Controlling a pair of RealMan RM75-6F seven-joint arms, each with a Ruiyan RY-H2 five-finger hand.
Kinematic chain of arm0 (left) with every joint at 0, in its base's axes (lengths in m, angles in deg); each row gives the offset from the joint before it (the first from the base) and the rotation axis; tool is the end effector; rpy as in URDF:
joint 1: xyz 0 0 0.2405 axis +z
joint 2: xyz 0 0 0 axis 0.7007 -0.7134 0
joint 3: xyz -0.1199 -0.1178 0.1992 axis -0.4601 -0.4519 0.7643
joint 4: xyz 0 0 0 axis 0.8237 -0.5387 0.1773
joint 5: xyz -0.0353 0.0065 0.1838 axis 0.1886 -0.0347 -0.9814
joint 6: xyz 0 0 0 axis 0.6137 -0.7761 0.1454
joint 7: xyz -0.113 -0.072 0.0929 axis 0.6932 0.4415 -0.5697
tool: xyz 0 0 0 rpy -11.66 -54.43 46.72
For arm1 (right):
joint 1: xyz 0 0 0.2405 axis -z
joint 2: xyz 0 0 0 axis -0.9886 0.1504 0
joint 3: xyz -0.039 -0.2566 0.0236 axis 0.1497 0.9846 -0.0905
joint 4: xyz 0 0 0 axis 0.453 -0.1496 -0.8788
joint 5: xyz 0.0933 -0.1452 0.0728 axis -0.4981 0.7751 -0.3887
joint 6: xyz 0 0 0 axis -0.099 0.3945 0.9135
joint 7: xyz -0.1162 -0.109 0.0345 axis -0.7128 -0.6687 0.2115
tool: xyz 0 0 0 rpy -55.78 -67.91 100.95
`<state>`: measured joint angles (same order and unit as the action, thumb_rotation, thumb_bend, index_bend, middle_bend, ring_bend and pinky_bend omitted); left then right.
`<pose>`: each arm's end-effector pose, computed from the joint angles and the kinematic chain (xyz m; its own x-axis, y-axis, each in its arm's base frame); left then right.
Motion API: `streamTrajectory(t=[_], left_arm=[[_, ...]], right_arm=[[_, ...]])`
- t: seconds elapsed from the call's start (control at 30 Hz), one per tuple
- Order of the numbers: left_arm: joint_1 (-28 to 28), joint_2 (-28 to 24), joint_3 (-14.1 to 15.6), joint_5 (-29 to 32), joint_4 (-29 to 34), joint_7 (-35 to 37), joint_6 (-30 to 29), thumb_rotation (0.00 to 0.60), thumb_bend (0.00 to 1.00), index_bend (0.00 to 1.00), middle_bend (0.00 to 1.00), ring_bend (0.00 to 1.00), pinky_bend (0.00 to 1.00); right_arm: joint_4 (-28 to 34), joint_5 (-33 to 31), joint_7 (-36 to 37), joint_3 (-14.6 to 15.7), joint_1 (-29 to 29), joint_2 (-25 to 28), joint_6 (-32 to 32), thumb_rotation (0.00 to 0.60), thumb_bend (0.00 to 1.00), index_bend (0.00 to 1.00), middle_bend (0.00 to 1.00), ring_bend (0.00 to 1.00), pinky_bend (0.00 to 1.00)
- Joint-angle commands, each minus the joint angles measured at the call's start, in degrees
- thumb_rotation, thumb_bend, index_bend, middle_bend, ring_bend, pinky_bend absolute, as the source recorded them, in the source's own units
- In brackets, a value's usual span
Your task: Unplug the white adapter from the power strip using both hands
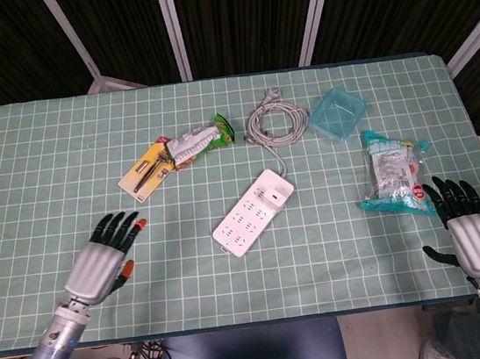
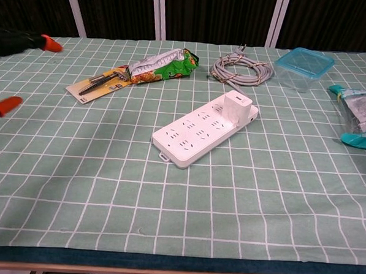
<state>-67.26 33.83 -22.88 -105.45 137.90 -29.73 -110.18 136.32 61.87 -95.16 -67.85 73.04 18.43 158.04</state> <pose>-0.1776 0.2638 0.0694 0.5828 0.1052 0.8058 0.7437 -0.4688 -0.4766 -0.2852 -0.2256 0.1689 0.4691 0.0298 0.8827 -0.8789 -0.0821 0.4699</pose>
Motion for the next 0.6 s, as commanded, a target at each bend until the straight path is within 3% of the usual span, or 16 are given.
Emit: streamTrajectory(t=[0.03,0.33,0.6], left_arm=[[-4.7,5.04,-1.6,4.05,-0.11,-4.25,5.72,0.6,0.45,0.02,0.0,0.0,0.1],[-11.87,16.05,-3.21,12.56,-6.15,-10.44,13.08,0.6,0.47,0.04,0.02,0.0,0.1],[-16.26,21.44,-3.12,17.97,-10.59,-13.75,15.47,0.6,0.47,0.05,0.03,0.0,0.1]], right_arm=[[2.62,-1.03,-2.4,-1.42,-1.57,0.91,-1.42,0.6,0.14,0.0,0.0,0.0,0.0],[9.42,-4.91,-10.47,-4.84,-6.29,2.68,-6.54,0.6,0.15,0.0,0.0,0.0,0.0],[14.13,-9.94,-17.25,-7.31,-10.91,3.74,-11.57,0.6,0.15,0.0,0.0,0.0,0.0]])
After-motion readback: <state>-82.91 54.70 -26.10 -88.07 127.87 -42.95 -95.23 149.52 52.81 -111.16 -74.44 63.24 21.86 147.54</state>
